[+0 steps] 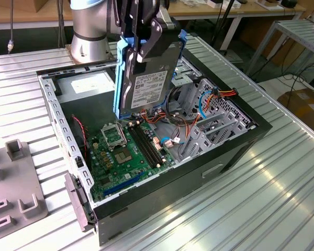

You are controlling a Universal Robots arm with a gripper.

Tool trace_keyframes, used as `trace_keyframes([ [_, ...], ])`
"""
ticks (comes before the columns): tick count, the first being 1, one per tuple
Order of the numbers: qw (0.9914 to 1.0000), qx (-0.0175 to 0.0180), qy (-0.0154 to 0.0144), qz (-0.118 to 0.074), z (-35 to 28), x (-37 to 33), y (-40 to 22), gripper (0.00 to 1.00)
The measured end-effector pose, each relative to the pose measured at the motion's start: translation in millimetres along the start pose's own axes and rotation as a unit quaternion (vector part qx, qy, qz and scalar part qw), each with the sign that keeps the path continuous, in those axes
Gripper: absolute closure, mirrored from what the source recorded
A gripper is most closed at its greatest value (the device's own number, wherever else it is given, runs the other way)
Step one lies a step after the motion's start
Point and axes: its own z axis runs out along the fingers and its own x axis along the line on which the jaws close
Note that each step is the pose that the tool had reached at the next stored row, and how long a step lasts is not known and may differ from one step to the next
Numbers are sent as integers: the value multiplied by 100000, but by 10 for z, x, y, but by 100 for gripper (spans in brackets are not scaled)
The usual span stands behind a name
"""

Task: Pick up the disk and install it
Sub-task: 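Insert the disk into the insertion slot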

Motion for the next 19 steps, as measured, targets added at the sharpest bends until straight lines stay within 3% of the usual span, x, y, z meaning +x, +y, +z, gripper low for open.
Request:
trace_keyframes([
  [1,100000,5,-4,-1,-1,168,-20,63],
  [2,100000,2,-1,-3,-3,247,-32,63],
  [7,100000,5,-9,-13,-2,255,-49,63],
  [19,100000,10,251,99,17,252,-460,63],
])
